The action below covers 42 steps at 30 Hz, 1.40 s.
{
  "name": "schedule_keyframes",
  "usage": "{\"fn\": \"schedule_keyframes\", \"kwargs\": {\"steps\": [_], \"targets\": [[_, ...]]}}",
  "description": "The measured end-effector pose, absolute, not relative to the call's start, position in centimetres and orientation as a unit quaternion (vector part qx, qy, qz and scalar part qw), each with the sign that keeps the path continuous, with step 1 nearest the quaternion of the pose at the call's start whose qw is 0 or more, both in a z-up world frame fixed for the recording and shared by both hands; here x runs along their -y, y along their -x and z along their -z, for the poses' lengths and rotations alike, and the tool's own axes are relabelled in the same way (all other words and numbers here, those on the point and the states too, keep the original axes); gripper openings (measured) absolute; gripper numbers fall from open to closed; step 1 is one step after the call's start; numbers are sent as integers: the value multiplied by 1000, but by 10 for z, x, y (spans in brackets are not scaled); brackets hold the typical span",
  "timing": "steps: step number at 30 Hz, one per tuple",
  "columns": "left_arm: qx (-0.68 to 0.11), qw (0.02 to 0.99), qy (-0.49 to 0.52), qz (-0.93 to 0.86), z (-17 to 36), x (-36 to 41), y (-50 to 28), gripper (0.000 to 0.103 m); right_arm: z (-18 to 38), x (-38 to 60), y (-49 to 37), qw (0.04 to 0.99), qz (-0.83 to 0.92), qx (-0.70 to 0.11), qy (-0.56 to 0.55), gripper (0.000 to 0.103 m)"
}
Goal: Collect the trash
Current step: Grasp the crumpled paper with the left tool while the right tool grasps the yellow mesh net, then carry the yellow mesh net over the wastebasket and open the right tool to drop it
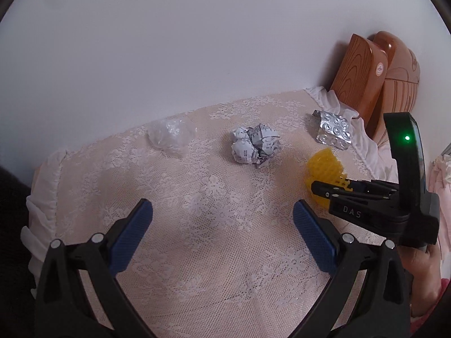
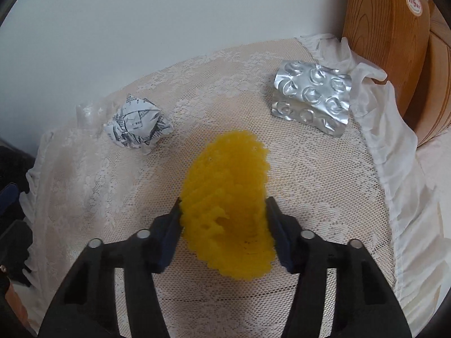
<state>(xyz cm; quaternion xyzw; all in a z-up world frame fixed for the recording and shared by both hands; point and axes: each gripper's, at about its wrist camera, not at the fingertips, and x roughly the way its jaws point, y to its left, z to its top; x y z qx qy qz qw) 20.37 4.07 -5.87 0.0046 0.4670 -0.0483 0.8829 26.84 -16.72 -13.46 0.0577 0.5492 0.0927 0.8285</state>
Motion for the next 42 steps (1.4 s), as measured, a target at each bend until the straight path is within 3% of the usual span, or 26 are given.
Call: {"fn": "schedule_keyframes", "kwargs": {"steps": [8,16,19,22,24,27,42], "targets": [[-471,880,-14,59,72,-10,-243,95,99,185,-245,845,-97,-519,-86,37],[-513,858,-11,29,122,19,-318,95,85,212,-212,851,-74,-504,-125,40],[-518,854,-41,18,135,25,-328,87,87,220,-204,850,-67,-506,-130,41],[-532,846,-31,19,143,23,-334,67,88,227,-195,848,-62,-509,-136,41],[-532,846,-12,19,143,18,-332,62,87,229,-189,847,-60,-510,-138,41],[-531,847,-4,23,138,15,-323,54,85,231,-182,847,-61,-509,-138,41],[-491,868,-30,67,43,43,-127,54,54,260,-64,857,-50,-499,-118,41]]}}
